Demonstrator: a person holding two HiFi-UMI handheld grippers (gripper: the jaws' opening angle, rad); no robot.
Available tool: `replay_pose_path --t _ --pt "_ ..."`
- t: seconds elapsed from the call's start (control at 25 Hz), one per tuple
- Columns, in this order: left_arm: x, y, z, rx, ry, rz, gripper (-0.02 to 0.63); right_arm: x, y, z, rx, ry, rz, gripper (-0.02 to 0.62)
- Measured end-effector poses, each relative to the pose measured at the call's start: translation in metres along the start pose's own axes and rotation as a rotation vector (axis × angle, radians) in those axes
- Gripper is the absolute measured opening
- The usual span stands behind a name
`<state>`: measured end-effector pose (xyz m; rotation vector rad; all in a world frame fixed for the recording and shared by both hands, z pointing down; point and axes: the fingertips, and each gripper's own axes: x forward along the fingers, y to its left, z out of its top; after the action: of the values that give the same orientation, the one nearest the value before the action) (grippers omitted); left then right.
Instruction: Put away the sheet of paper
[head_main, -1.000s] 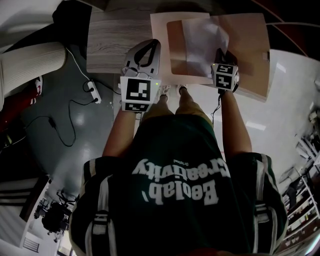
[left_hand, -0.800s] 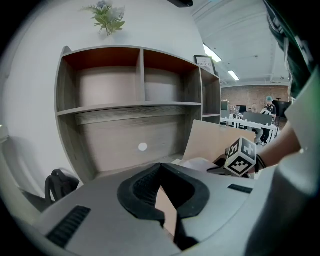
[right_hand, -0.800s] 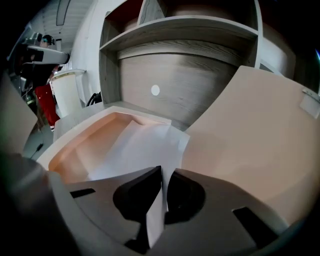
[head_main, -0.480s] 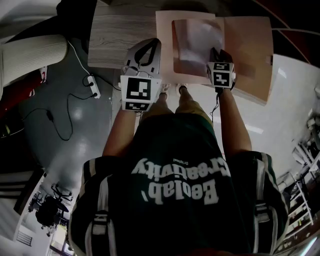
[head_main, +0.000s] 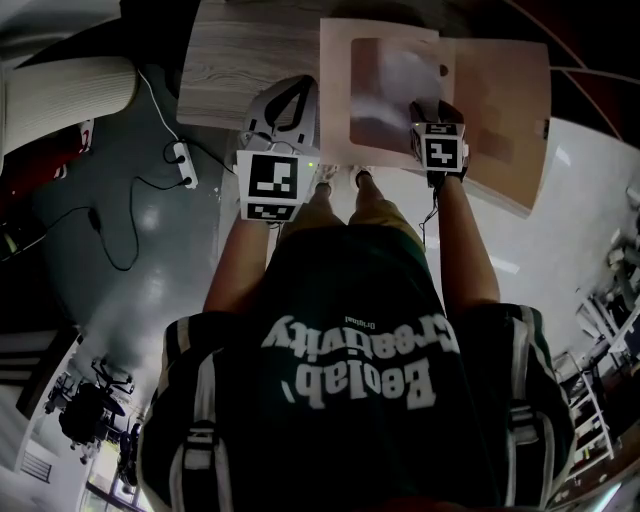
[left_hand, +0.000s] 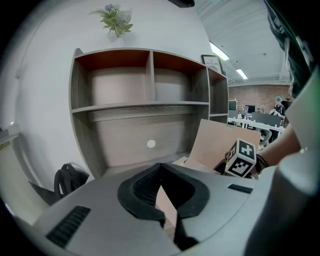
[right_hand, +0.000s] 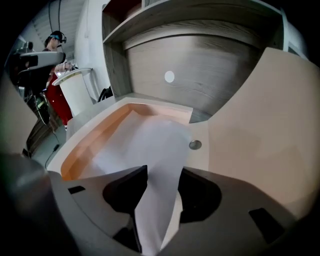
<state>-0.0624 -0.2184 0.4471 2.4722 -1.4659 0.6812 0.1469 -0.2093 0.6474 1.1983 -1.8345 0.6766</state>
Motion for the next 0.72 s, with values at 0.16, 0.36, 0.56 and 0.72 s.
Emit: replay_pose_path --t 0.16,0.36,0.56,0.72 --pt "-0.002 0.0 -0.001 -0.006 -0.001 0.007 0.015 -0.02 -0.02 0.004 0.007 -0.039 -0.071 0.19" --pt "-0.004 0.001 -0.003 -0.009 0.004 0.016 0.015 -0.027 -0.037 0.011 -0.016 -0.066 -0.135 0.19" --pt "-0.003 -0.004 -0.004 -0.007 0.01 0.02 0.015 -0.01 -0.017 0.001 -0.105 -0.005 -0.009 0.043" --pt "-0.008 -0.004 -0.008 -0.009 0.018 0.033 0.015 0.008 -0.008 -0.02 -0.118 0.08 0.046 0.038"
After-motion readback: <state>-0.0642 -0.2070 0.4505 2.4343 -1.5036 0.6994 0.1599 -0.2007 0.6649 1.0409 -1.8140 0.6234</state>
